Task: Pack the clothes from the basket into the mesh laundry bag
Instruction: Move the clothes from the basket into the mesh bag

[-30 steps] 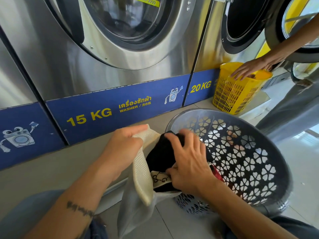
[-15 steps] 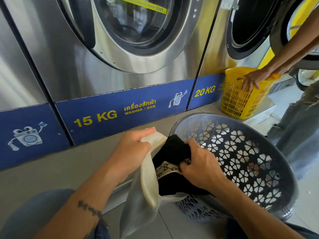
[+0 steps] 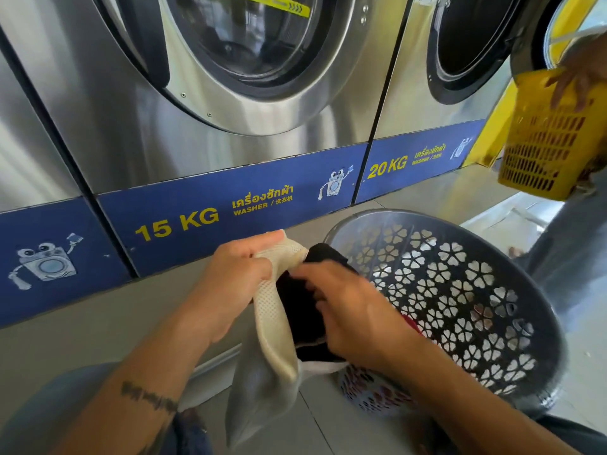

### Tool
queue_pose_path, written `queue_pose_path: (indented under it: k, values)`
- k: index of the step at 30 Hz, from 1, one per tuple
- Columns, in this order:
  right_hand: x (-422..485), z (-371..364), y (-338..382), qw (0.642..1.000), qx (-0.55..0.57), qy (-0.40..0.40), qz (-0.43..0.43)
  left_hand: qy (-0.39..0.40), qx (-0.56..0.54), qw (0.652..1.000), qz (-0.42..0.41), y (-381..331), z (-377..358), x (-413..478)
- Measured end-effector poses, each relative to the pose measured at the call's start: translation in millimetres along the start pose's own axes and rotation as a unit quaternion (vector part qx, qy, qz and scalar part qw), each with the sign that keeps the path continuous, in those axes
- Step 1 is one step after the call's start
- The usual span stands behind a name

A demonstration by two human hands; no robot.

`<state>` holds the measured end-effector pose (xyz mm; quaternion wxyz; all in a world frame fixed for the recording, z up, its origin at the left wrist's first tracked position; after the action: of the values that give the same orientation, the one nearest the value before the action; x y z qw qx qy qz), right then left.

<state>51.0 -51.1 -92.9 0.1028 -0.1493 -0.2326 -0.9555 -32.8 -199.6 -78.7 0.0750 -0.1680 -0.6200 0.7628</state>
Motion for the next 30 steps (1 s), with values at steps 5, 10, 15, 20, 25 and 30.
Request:
queue_pose_path:
  k: [5, 10, 15, 20, 25, 30]
  values:
    - [-12.9, 3.1, -60.2, 0.954, 0.081, 0.089, -0.274, -0.004, 0.029, 1.0, -0.004, 1.3, -2.6, 1.0]
    - [-23.1, -13.7, -70.9, 0.928, 0.179, 0.085, -0.315, 0.006, 0.041, 0.999, 0.001, 3.9, -3.9, -0.9]
    - [-10.1, 4.2, -34.6, 0.981, 0.012, -0.015, -0.194, 0.017, 0.049, 0.999, -0.007, 6.6, -9.3, -2.3]
    - [-2.1, -13.1, 15.2, 0.997, -0.002, 0.019, -0.081, -0.007, 0.024, 1.0, -0.014, -0.6, -2.1, -1.3]
    - [-7.1, -8.9, 12.0, 0.99, 0.03, 0.131, -0.036, -0.002, 0.042, 0.999, -0.034, 2.7, 0.5, -0.6]
    - [-16.0, 19.2, -38.7, 0.971, -0.001, 0.128, -0.2, -0.008, 0.058, 0.997, -0.045, 2.6, -1.3, 0.0]
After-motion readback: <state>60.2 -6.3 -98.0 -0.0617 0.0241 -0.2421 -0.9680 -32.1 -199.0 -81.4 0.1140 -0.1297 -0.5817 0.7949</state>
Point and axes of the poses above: each hand's wrist, its own x-axis towards the middle knuckle, its own z-axis out of the back of the hand, y = z × x, the point moved 4 cm from there along x, towards the middle knuckle, and after that the axes turned 3 degrees about -y, right-handed, at the moved point
